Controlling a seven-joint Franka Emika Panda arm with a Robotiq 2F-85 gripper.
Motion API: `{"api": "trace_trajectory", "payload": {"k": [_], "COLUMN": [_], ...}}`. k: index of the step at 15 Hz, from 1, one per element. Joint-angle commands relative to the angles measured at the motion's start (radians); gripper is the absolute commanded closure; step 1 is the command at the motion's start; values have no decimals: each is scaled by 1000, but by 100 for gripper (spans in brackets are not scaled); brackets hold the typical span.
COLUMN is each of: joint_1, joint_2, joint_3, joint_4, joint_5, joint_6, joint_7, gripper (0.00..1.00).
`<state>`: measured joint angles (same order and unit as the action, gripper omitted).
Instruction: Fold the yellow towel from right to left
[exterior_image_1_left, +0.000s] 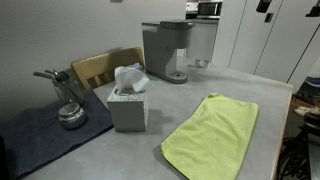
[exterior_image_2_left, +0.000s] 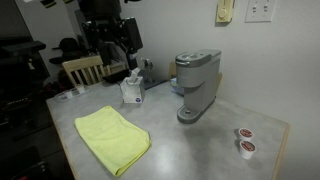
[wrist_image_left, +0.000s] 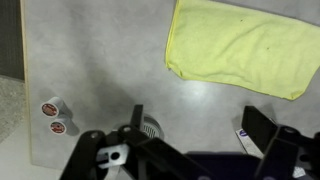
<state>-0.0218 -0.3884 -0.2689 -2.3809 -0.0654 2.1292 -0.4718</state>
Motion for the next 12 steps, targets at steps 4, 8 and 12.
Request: {"api": "trace_trajectory", "payload": {"k": [4, 8, 12], "joint_1": [-19, -19, -11], "joint_2": [2, 2, 21], "joint_3": [18, 18, 0], "joint_4": [2, 2, 6], "joint_5": [9, 9, 25], "joint_6": [-2, -2, 17], "joint_7": [-6, -6, -57], "gripper": [0, 0, 0]}}
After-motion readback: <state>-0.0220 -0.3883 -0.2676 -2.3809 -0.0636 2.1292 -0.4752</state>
